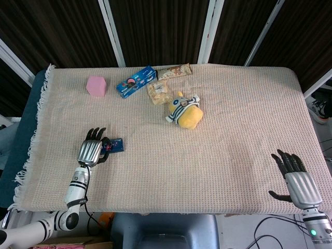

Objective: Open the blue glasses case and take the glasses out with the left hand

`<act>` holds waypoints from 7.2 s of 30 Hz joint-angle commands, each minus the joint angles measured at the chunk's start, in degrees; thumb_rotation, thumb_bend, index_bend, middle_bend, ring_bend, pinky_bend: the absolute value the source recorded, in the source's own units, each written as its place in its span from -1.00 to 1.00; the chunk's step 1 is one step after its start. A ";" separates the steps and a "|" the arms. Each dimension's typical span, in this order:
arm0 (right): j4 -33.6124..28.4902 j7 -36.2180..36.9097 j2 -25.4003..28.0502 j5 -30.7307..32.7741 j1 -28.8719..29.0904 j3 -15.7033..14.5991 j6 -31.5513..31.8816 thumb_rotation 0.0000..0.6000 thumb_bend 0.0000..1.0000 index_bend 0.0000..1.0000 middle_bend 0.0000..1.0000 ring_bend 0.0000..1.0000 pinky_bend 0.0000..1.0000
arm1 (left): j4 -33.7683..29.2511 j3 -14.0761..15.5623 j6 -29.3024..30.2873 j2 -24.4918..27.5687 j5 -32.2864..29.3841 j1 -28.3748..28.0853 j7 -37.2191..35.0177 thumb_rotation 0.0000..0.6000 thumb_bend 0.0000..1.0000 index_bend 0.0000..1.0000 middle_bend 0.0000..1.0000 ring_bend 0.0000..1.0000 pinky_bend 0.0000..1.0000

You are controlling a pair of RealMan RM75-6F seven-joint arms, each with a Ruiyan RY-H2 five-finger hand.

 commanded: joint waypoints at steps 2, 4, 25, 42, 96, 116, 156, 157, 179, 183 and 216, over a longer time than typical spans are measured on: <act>-0.02 -0.11 -0.03 -0.03 0.02 -0.03 -0.05 1.00 -0.63 -1.00 -1.00 -1.00 -1.00 | 1.50 1.09 1.23 0.04 1.49 -0.39 2.29 1.00 -0.24 -0.04 -0.83 -1.00 -1.00; -0.04 -0.14 -0.02 -0.01 0.00 -0.04 -0.04 1.00 -0.63 -1.00 -1.00 -1.00 -1.00 | 3.05 1.56 2.45 -0.61 2.73 -0.48 2.71 1.00 -0.23 0.01 -0.80 -1.00 -1.00; -0.17 0.57 0.39 -0.30 -0.40 -0.07 0.70 1.00 -0.63 -1.00 -1.00 -1.00 -1.00 | 10.09 0.47 3.96 -4.08 5.23 -2.75 1.82 1.00 -0.13 0.19 -0.67 -0.94 -0.97; 0.00 1.85 1.17 0.96 -0.41 0.66 0.58 1.00 -0.63 -1.00 -1.00 -1.00 -1.00 | 24.73 -5.82 -1.37 -11.08 1.04 -10.38 -0.54 1.00 -0.19 -0.39 -0.71 -0.94 -0.98; -0.70 -1.40 -0.14 -0.21 0.64 -0.69 -1.86 1.00 -0.63 -1.00 -1.00 -1.00 -1.00 | -10.60 14.06 3.82 16.79 6.66 7.09 4.88 1.00 0.38 -0.14 -0.96 -1.00 -1.00; -0.89 -0.61 0.30 -1.43 0.15 -1.26 -0.76 1.00 -0.63 -1.00 -1.00 -1.00 -1.00 | -21.77 22.23 9.50 19.11 23.33 11.30 11.89 1.00 0.33 -0.26 -1.00 -1.00 -1.00; -0.03 4.17 2.21 -2.33 -0.93 -0.79 1.78 1.00 -0.63 -1.00 -1.00 -1.00 -1.00 | -21.27 9.11 3.02 10.08 12.34 3.38 13.52 1.00 0.10 -0.87 -1.00 -1.00 -1.00; -0.06 4.08 2.17 -2.42 -0.93 -0.86 1.73 1.00 -0.63 -1.00 -1.00 -1.00 -1.00 | -21.02 8.96 4.21 10.05 13.49 3.61 11.82 1.00 0.02 -0.82 -1.00 -1.00 -1.00; -0.26 2.07 1.41 -1.31 -0.26 -0.62 0.00 1.00 -0.63 -1.00 -1.00 -1.00 -1.00 | -13.43 3.87 -1.42 7.83 2.40 2.01 -1.60 1.00 -0.13 -0.40 -1.00 -1.00 -1.00; -0.26 2.27 1.50 -1.17 -0.31 -0.50 0.17 1.00 -0.63 -1.00 -1.00 -1.00 -1.00 | -13.11 4.29 -1.53 7.80 2.13 1.91 -1.34 1.00 -0.13 -0.40 -1.00 -1.00 -1.00; -0.23 2.34 1.51 -1.25 -0.55 -0.54 0.55 1.00 -0.63 -1.00 -1.00 -1.00 -1.00 | -12.29 4.61 -2.57 7.51 -0.84 0.55 -1.01 1.00 -0.13 -0.20 -1.00 -1.00 -1.00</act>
